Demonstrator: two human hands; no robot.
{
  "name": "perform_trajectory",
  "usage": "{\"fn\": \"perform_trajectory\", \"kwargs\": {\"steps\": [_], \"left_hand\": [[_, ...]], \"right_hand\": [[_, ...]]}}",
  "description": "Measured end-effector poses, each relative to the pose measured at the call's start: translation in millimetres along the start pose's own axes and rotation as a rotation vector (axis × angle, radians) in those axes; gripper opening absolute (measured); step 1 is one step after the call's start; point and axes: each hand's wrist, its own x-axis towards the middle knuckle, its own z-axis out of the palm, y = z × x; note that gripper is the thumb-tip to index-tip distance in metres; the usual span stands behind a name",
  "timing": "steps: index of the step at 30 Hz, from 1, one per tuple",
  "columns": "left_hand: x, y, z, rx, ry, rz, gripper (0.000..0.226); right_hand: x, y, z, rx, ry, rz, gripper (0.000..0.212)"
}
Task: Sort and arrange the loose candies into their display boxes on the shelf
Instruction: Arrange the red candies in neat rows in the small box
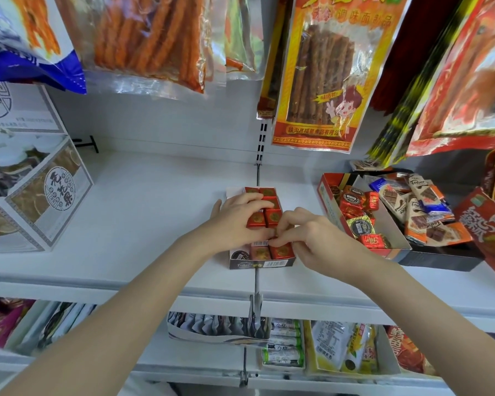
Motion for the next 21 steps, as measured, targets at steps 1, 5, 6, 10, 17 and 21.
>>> {"fn": "perform_trajectory", "kwargs": {"steps": [1, 5, 6, 10, 17, 21], "left_hand": [[0.1, -0.8, 0.3, -0.01, 0.009, 0.002, 0.055], [0.8, -3.8, 0.7, -0.047, 0.018, 0.023, 0.061], [0.5, -4.3, -0.6, -0.07, 0.016, 0.029, 0.064], [-0.8, -6.5, -13.6, -0.162, 0.092, 0.051, 0.044], [-4.6, -6.0, -22.1, -0.154, 0.242, -0.045, 0.03], [-14.2, 2.2, -22.3, -0.153, 0.186, 0.103, 0.023]], "right_hand": [[-0.5, 0.4, 0.9, 0.003, 0.0, -0.01, 0.039], [-5.6, 6.9, -7.6, 0.228, 0.072, 0.095, 0.041], [-7.2, 9.9, -12.4, 0.286, 0.119, 0.151, 0.043], [-9.3, 16.4, -20.8, 0.248, 0.149, 0.276, 0.039], [3.1, 4.4, 2.4, 0.307, 0.201, 0.342, 0.01], [4.8, 2.5, 0.1, 0.279, 0.103, 0.278, 0.008]]}}
